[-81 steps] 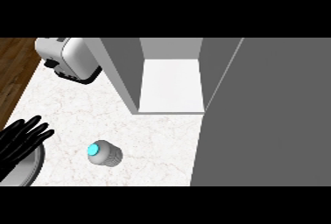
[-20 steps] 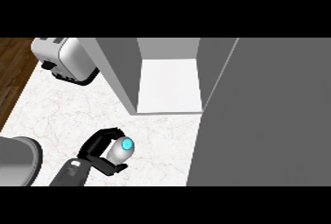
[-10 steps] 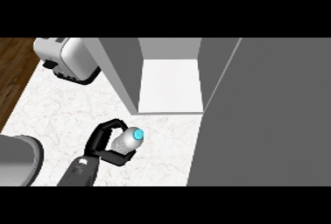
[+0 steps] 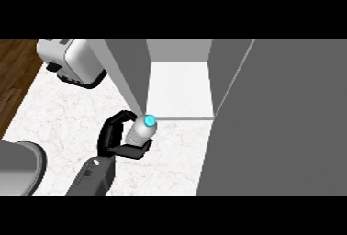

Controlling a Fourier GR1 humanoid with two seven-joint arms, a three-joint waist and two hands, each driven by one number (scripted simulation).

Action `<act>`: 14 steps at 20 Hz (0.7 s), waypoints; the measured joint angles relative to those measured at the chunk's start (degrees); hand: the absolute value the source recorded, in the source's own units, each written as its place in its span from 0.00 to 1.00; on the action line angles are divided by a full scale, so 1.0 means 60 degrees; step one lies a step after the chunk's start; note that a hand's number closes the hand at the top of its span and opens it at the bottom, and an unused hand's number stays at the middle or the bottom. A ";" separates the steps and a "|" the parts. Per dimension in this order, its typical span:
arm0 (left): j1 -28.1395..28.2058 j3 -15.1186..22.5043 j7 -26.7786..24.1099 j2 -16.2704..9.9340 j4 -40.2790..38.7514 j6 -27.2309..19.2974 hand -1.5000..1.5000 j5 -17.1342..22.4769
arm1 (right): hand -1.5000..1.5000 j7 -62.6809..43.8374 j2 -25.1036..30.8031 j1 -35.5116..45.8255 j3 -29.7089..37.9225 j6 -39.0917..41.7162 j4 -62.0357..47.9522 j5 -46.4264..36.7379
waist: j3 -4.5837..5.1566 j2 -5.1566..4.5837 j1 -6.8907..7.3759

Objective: Pick up the bottled water, place it into the cabinet and close the cabinet

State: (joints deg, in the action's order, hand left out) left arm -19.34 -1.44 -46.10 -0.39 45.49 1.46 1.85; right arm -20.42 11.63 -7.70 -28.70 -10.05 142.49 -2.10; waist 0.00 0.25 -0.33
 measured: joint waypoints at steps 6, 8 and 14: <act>-0.0270 0.1466 0.1377 0.0049 0.1295 -0.0877 1.00 0.1682 | 0.00 0.0249 0.0001 -0.0272 -0.0508 -0.0177 0.0001 -0.0062 | 0.0003 0.0009 -0.0059; -0.0250 0.1984 0.1821 0.0055 0.1857 -0.1320 1.00 0.2026 | 0.00 0.0184 -0.0062 -0.0174 -0.0653 -0.0317 -0.0014 -0.0107 | 0.0003 0.0007 -0.0042; -0.0886 0.3014 0.2996 0.0062 0.2732 -0.2712 1.00 0.2827 | 0.00 0.0539 0.0223 -0.0507 -0.0477 -0.0260 0.0006 -0.0086 | -0.0001 -0.0012 -0.0070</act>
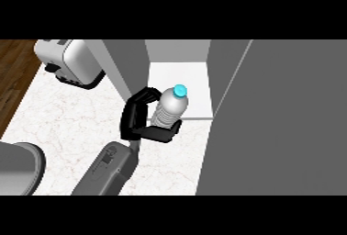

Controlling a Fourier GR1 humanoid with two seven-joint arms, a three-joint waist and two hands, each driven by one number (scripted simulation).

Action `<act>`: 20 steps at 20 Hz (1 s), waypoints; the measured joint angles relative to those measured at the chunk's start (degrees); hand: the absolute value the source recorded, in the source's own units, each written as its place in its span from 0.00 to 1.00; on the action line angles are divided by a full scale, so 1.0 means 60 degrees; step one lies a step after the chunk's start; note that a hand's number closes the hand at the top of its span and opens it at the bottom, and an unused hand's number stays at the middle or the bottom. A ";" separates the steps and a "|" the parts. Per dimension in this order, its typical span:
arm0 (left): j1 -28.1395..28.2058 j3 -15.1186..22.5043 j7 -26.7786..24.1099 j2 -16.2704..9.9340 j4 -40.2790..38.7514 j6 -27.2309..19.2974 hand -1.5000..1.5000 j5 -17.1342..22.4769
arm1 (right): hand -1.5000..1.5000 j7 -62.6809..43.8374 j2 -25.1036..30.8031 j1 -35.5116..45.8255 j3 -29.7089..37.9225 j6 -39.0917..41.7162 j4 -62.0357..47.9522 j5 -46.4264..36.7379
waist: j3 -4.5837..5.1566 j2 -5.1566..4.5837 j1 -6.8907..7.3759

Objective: Pick up the bottled water, place it into the cabinet and close the cabinet

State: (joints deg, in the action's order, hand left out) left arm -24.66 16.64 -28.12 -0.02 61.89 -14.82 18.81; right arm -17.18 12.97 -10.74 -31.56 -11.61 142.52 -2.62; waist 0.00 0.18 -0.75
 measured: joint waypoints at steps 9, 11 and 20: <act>-0.1806 0.0768 0.0628 0.0002 -0.1000 -0.1689 1.00 0.0586 | 0.00 0.0273 0.0196 -0.0159 0.0550 0.0291 0.0000 0.0184 | 0.0001 -0.0037 -0.0070; -0.2204 0.0971 0.0643 0.0002 -0.1355 -0.2110 1.00 0.0869 | 0.00 0.0360 0.0206 -0.0260 0.0565 0.0336 0.0000 0.0201 | 0.0001 -0.0042 -0.0105; -0.3393 0.0810 0.0597 0.0004 -0.3078 -0.2659 1.00 0.1937 | 0.00 0.0681 0.0303 -0.0717 0.0803 0.0598 0.0038 0.0316 | 0.0002 -0.0056 -0.0167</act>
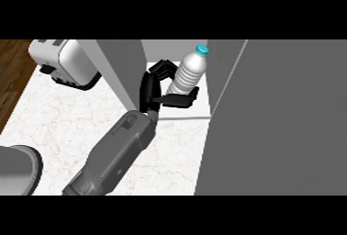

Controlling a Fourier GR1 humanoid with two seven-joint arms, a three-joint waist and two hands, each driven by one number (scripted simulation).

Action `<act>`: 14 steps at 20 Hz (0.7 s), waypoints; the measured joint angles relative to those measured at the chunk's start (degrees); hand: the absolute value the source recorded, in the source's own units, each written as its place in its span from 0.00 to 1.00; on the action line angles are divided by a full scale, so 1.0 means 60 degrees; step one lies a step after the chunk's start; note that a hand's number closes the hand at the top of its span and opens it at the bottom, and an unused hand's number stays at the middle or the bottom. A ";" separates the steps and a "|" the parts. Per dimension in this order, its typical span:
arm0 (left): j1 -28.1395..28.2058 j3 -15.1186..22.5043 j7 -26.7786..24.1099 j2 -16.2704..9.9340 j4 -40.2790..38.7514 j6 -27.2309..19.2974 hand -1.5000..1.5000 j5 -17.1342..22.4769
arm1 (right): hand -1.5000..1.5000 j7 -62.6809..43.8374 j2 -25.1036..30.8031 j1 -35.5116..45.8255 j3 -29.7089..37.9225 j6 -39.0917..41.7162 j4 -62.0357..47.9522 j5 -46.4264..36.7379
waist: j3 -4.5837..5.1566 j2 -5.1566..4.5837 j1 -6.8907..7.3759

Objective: Pick up the bottled water, place it into the cabinet and close the cabinet

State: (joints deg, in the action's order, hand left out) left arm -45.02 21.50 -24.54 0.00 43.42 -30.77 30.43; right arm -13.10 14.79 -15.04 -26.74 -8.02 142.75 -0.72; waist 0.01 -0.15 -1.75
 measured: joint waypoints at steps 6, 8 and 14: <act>-0.0944 -0.0403 -0.0501 -0.0001 -0.1764 -0.0179 1.00 0.0258 | 0.00 0.0283 0.0073 -0.0254 0.0261 0.0284 -0.0010 0.0098 | -0.0003 -0.0036 -0.0093; -0.1051 -0.0435 -0.0837 0.0000 -0.2230 -0.0267 1.00 0.0368 | 0.00 0.0412 0.0076 -0.0329 0.0356 0.0403 -0.0024 0.0143 | -0.0003 -0.0054 -0.0146; -0.1894 -0.0577 -0.1289 -0.0020 -0.3614 -0.0740 1.00 0.0355 | 0.00 0.0565 -0.0044 -0.0327 0.0461 0.0578 -0.0092 0.0268 | 0.0000 -0.0097 -0.0225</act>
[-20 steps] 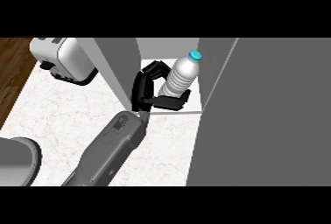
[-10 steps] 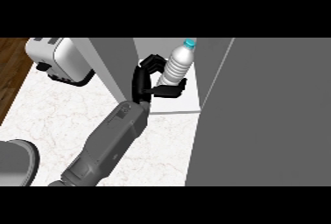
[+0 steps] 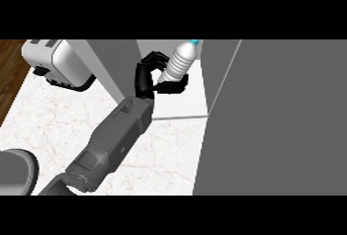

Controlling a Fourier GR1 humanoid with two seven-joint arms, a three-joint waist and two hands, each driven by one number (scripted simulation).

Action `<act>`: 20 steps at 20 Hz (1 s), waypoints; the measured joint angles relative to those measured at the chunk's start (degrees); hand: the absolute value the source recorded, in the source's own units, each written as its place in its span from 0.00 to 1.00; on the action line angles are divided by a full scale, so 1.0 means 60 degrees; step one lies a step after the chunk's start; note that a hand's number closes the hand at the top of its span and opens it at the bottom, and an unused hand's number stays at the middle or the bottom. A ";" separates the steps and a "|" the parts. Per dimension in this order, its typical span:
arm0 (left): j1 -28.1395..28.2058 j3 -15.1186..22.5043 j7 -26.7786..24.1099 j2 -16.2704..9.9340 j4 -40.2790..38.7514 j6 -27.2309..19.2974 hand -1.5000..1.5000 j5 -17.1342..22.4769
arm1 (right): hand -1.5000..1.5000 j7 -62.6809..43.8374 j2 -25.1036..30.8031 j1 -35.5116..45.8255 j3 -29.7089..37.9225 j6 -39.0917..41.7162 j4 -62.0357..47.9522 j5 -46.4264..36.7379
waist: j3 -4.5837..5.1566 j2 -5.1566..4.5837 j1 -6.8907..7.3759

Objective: Pick up the bottled water, place it into the cabinet and close the cabinet

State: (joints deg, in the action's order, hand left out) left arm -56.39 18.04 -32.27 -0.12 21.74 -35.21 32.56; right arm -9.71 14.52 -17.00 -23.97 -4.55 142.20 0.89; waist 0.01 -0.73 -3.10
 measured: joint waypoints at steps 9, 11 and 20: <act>-0.0917 -0.0183 -0.0509 -0.0018 -0.1556 -0.0223 0.00 -0.0170 | 0.00 0.0151 -0.0026 -0.0062 0.0059 0.0326 -0.0006 0.0082 | 0.0002 -0.0070 -0.0167; -0.1026 -0.0250 -0.0592 -0.0044 -0.1861 -0.0104 0.00 -0.0219 | 0.00 0.0192 -0.0060 -0.0099 -0.0025 0.0349 -0.0008 0.0081 | 0.0005 -0.0084 -0.0180; -0.1319 -0.0681 -0.0931 -0.0037 -0.2374 0.0281 0.00 -0.0093 | 0.00 0.0257 -0.0154 -0.0169 -0.0119 0.0496 -0.0050 0.0100 | 0.0008 -0.0111 -0.0244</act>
State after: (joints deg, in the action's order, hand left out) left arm -64.30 13.95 -37.86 -0.34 7.49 -33.53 32.00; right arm -8.16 13.59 -18.01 -24.69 -1.58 141.90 1.49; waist 0.06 -1.40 -4.56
